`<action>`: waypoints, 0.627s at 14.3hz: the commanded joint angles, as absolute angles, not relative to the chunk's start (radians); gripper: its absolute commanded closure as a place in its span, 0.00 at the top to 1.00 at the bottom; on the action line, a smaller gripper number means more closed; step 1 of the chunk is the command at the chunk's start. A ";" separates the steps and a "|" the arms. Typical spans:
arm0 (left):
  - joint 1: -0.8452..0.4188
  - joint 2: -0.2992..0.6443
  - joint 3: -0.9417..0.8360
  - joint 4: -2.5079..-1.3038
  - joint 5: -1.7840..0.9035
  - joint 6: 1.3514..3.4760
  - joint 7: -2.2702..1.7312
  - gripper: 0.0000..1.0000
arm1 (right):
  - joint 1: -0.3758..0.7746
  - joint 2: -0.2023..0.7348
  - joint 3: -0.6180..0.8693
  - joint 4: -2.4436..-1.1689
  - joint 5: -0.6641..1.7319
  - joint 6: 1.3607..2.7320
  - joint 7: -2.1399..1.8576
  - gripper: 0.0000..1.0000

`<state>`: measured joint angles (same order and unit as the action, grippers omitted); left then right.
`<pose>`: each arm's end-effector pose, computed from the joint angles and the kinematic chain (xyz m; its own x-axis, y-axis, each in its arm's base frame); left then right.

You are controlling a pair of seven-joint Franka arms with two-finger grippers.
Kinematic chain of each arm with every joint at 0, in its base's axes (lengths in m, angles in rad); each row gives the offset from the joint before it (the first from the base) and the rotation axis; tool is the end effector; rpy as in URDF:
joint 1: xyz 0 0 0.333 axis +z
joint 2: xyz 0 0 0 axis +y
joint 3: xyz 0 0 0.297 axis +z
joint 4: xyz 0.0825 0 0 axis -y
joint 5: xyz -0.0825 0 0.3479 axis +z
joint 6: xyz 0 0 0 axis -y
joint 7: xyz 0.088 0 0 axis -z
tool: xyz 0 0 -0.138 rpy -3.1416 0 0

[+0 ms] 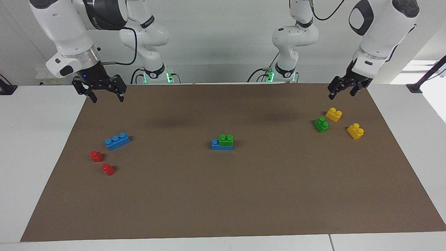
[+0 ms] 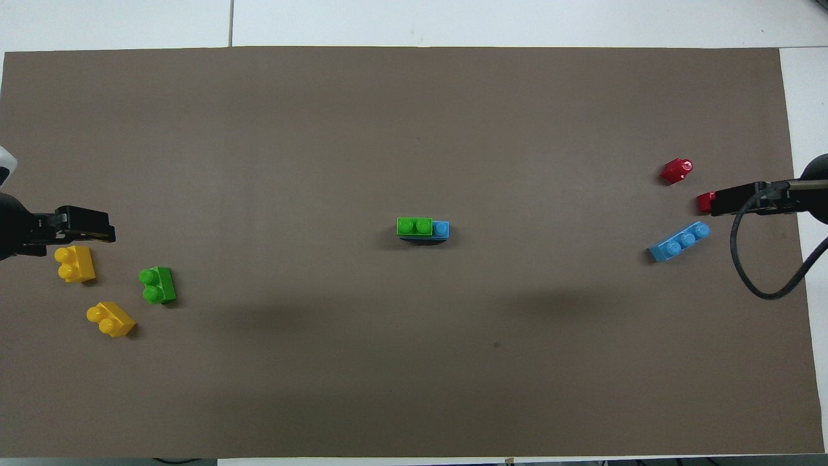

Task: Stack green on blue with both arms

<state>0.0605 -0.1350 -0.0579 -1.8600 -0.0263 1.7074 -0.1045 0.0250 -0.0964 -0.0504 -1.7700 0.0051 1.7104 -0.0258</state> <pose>0.4838 -0.0033 0.5269 0.9936 0.1111 -0.0196 0.1114 -0.9936 0.0162 0.5009 -0.0130 0.5482 0.9993 -0.0002 0.0369 0.0001 -1.0000 -0.0090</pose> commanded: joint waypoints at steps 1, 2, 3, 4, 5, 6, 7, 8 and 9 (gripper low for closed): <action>0.045 -0.019 -0.048 -1.720 -0.037 1.623 -0.121 1.00 | 0.009 -0.101 -0.040 -1.756 -0.002 1.686 -0.011 1.00; 0.029 0.006 -0.045 -1.710 -0.034 1.612 -0.120 1.00 | 0.008 -0.097 -0.038 -1.749 0.000 1.683 -0.011 1.00; 0.029 0.011 -0.051 -1.704 -0.031 1.614 -0.118 1.00 | 0.008 -0.094 -0.038 -1.732 0.002 1.663 -0.011 1.00; 0.029 0.006 -0.054 -1.704 -0.034 1.606 -0.115 1.00 | 0.009 -0.087 -0.038 -1.712 0.002 1.632 -0.011 1.00; 0.029 0.003 -0.051 -1.703 -0.032 1.570 -0.114 1.00 | 0.011 -0.080 -0.037 -1.691 0.002 1.612 -0.009 1.00; 0.029 0.000 -0.051 -1.703 -0.034 1.550 -0.110 1.00 | 0.011 -0.072 -0.037 -1.674 0.002 1.597 -0.009 1.00; 0.029 -0.002 -0.046 -1.703 -0.034 1.536 -0.110 1.00 | 0.011 -0.063 -0.037 -1.654 0.003 1.585 -0.006 1.00; 0.029 -0.002 -0.045 -1.701 -0.032 1.525 -0.109 1.00 | 0.011 -0.060 -0.035 -1.638 0.003 1.568 -0.006 1.00; 0.029 0.000 -0.046 -1.688 -0.031 1.525 -0.109 1.00 | 0.015 -0.060 -0.034 -1.635 0.003 1.566 -0.006 1.00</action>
<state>0.0393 -0.0024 -0.0573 -1.7214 -0.0263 1.5636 -0.1053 0.0228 -0.0875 -0.0471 -1.6855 0.0052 1.6003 -0.0246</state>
